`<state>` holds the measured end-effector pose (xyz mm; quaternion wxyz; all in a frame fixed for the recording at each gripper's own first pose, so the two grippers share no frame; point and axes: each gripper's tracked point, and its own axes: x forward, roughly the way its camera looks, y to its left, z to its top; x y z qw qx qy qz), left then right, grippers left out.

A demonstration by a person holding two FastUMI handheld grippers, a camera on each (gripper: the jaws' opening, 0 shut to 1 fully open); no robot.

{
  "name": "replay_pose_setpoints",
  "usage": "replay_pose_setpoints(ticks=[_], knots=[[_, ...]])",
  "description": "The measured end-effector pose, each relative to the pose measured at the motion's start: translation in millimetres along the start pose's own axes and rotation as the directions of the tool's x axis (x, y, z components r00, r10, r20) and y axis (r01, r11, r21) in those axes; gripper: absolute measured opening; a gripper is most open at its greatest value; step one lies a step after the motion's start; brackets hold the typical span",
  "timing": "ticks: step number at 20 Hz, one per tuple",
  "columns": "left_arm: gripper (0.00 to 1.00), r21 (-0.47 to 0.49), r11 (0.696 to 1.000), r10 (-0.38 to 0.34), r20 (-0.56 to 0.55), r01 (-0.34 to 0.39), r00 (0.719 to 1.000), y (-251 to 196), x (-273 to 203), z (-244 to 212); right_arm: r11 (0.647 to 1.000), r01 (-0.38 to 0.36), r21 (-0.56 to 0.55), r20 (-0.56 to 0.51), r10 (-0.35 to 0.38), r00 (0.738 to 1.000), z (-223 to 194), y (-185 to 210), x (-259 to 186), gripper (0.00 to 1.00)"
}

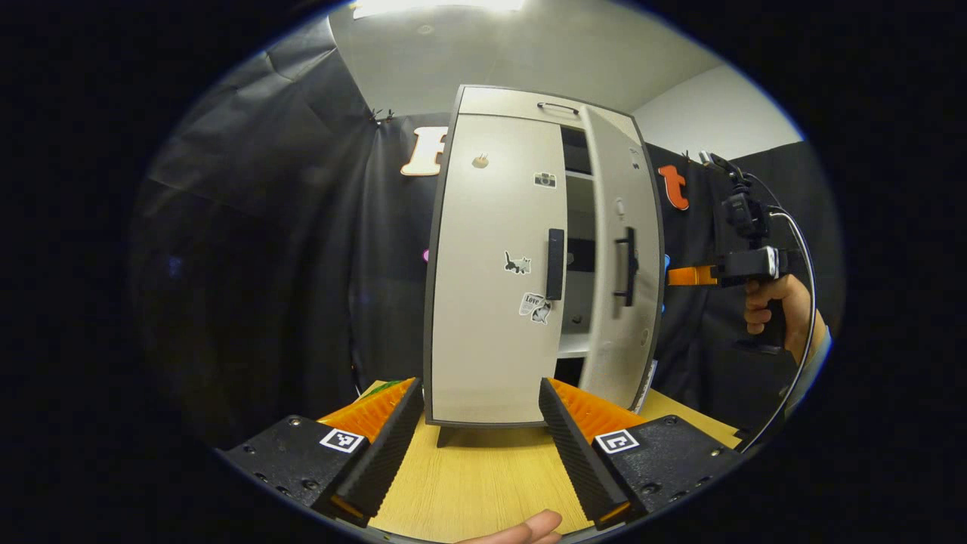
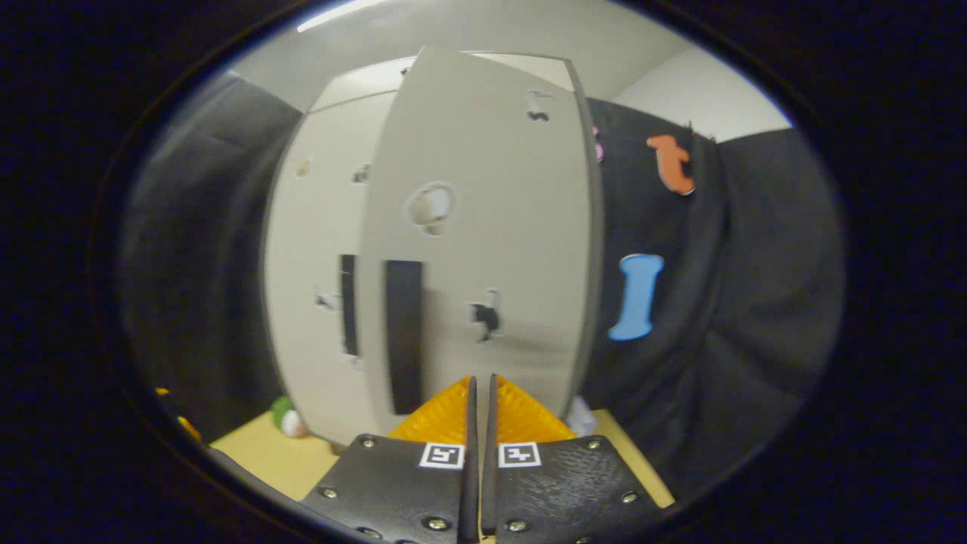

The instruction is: Open the right door of the double-door shoe cabinet with the right hand, and open the left door with the left hand.

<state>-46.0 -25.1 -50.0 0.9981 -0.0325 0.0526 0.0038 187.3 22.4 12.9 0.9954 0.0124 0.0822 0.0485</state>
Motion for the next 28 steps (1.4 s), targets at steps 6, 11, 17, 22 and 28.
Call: replay_pose_setpoints(ticks=[6, 11, 17, 22, 28], knots=[[0.95, -0.004, 1.000, -0.030, -0.004, 0.030, 1.000, -3.3, 9.7, -3.5, 0.990, -0.097, 0.099, 0.004, 0.097, 0.995, -2.4, 7.2, 7.2, 0.06], [0.95, -0.019, 0.999, -0.034, 0.001, 0.034, 0.999, 1.3, 11.4, -5.2, 0.984, -0.136, 0.114, 0.007, 0.136, 0.991, -4.5, 33.0, 25.9, 0.23], [0.95, -0.026, 0.998, -0.050, 0.003, 0.050, 0.999, 8.1, 12.5, -12.0, 0.987, -0.147, 0.058, -0.011, 0.148, 0.989, -15.1, 73.0, 57.1, 0.98], [0.96, -0.032, 0.999, -0.038, -0.020, 0.038, 0.999, 23.4, 23.3, -26.9, 0.984, -0.129, 0.120, -0.007, 0.130, 0.991, -7.9, 100.5, 96.7, 0.98], [0.96, -0.030, 0.999, -0.021, -0.045, 0.020, 0.999, 40.7, 33.1, -40.7, 0.981, -0.116, 0.155, -0.020, 0.120, 0.993, -8.4, 121.1, 134.1, 0.73]])
